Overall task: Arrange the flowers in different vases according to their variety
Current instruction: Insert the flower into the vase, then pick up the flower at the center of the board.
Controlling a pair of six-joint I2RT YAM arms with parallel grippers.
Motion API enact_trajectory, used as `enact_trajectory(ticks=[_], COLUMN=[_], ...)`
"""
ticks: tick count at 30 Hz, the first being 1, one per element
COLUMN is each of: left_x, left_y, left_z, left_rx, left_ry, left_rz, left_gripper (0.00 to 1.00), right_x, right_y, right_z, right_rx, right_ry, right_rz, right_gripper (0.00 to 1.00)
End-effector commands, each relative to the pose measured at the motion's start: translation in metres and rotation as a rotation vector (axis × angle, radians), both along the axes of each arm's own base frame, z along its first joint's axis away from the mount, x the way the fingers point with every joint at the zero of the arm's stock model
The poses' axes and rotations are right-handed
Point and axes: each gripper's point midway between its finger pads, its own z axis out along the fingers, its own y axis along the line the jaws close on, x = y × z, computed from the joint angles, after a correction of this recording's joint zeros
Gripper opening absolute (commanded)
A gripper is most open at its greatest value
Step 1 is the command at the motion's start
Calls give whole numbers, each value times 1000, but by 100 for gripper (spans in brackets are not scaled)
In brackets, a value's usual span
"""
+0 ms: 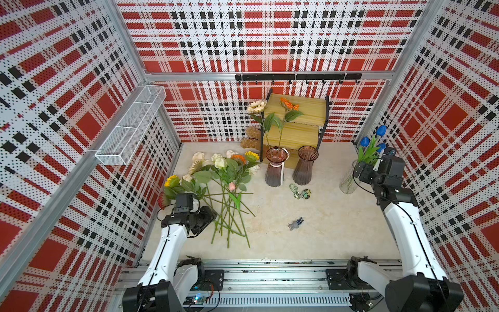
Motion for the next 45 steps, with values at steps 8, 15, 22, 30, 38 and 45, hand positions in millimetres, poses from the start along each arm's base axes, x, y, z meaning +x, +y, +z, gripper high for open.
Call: enact_trajectory(ticks=[8, 15, 22, 30, 38, 45], left_x=[-8, -7, -6, 0, 2, 1], left_y=[-3, -17, -33, -35, -36, -38], left_z=[-8, -7, -16, -31, -36, -41], left_rx=[-26, -68, -89, -100, -85, -62], left_ry=[59, 44, 49, 45, 67, 88], left_rz=[1, -3, -16, -2, -5, 3], left_gripper=[44, 34, 34, 30, 30, 26], right_x=[-3, 14, 21, 19, 20, 21], right_y=[78, 126, 132, 131, 131, 131], right_z=[-42, -52, -51, -49, -54, -55], right_rx=[124, 121, 130, 113, 120, 109], right_ry=[65, 87, 74, 72, 75, 73], right_rz=[137, 247, 258, 266, 265, 272], right_gripper=[100, 100, 100, 100, 100, 100])
